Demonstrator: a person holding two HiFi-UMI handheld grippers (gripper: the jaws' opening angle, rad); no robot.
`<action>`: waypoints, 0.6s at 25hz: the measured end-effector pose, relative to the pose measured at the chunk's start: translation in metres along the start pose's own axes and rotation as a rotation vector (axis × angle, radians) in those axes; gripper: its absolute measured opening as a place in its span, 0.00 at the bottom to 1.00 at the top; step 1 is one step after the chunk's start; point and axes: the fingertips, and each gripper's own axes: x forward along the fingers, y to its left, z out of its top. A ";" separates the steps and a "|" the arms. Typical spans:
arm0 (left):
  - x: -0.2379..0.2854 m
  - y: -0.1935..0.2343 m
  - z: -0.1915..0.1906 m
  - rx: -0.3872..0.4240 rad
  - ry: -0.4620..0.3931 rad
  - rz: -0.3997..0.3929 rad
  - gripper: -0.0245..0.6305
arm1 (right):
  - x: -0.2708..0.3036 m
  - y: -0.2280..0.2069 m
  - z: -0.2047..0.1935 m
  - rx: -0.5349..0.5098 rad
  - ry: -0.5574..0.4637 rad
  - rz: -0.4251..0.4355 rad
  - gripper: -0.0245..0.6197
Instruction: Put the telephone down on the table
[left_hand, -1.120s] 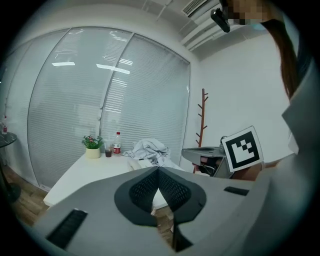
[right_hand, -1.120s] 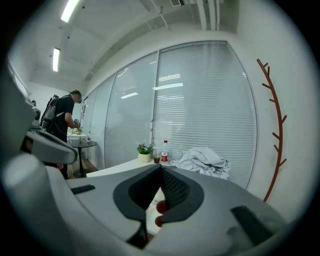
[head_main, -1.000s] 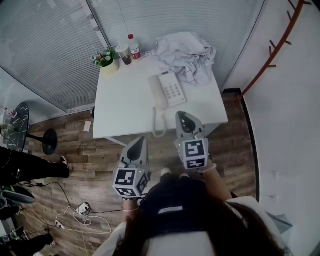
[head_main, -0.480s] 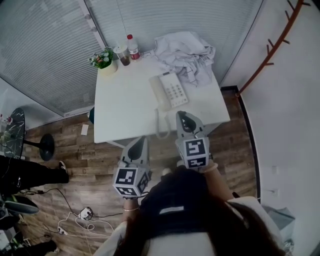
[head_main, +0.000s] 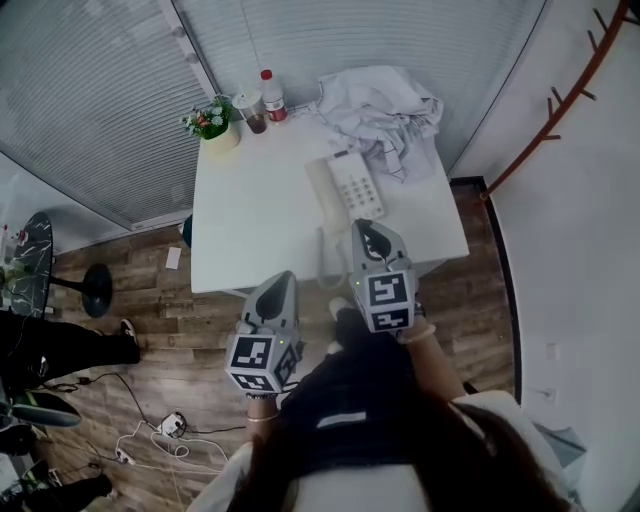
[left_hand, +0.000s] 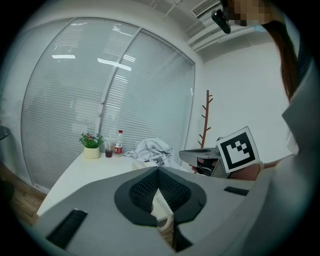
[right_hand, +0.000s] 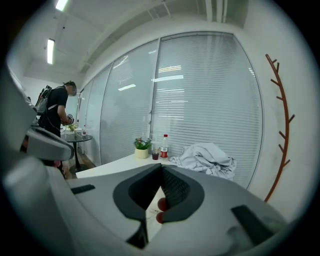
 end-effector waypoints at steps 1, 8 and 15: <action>0.004 0.003 0.001 0.000 0.002 0.004 0.03 | 0.005 0.000 0.001 0.001 0.001 0.004 0.04; 0.032 0.013 0.009 -0.008 0.020 0.012 0.03 | 0.039 -0.008 -0.001 -0.015 0.028 0.022 0.04; 0.049 0.024 0.014 -0.011 0.017 0.028 0.03 | 0.066 -0.011 -0.009 -0.043 0.065 0.042 0.04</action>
